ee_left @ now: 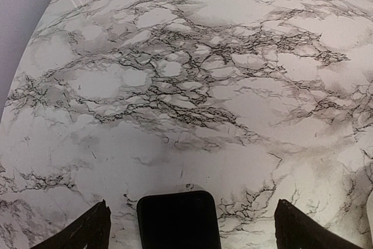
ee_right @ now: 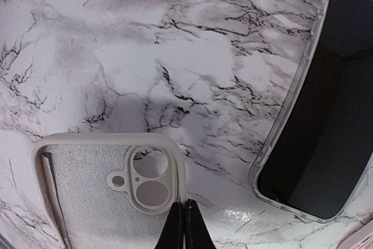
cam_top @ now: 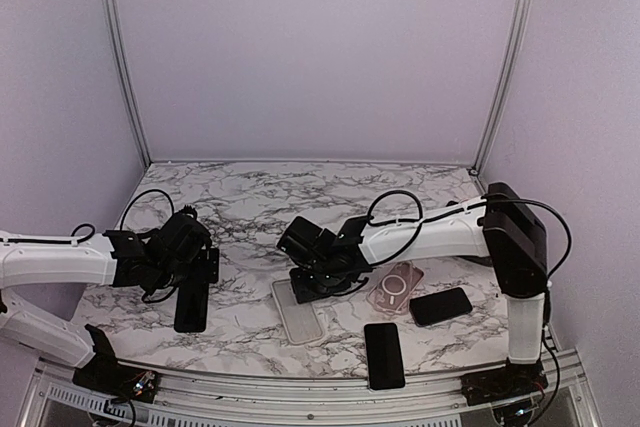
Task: Put the phone into the phone case
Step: Place the phone case at the center of the board, then pick up the phone from the center of the board, then pass from the left arm to the right, then adjust the phone case at the center of the board.
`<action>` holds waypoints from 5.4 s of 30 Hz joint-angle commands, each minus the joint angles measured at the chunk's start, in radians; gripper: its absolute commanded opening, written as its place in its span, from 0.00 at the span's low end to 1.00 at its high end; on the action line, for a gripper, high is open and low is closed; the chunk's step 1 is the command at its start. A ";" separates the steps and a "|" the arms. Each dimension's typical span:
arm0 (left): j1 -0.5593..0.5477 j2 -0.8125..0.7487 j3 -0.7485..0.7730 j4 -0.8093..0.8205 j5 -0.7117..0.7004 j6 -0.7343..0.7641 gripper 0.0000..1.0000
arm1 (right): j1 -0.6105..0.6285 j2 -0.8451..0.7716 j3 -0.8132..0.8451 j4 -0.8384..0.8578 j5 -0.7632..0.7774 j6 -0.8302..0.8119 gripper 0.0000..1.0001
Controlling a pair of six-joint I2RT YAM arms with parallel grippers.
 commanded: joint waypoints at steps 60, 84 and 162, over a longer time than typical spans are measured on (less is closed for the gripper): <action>-0.072 0.192 -0.106 -0.263 0.382 -0.258 0.79 | -0.100 -0.356 -0.162 0.080 0.221 -0.372 0.99; -0.249 -0.282 -0.126 0.266 -0.152 0.049 0.55 | -0.130 -0.408 -0.253 0.795 -0.352 -0.323 0.94; -0.365 0.445 0.197 0.033 -0.051 0.373 0.99 | -0.128 -0.560 -0.755 0.869 -0.520 -0.463 0.00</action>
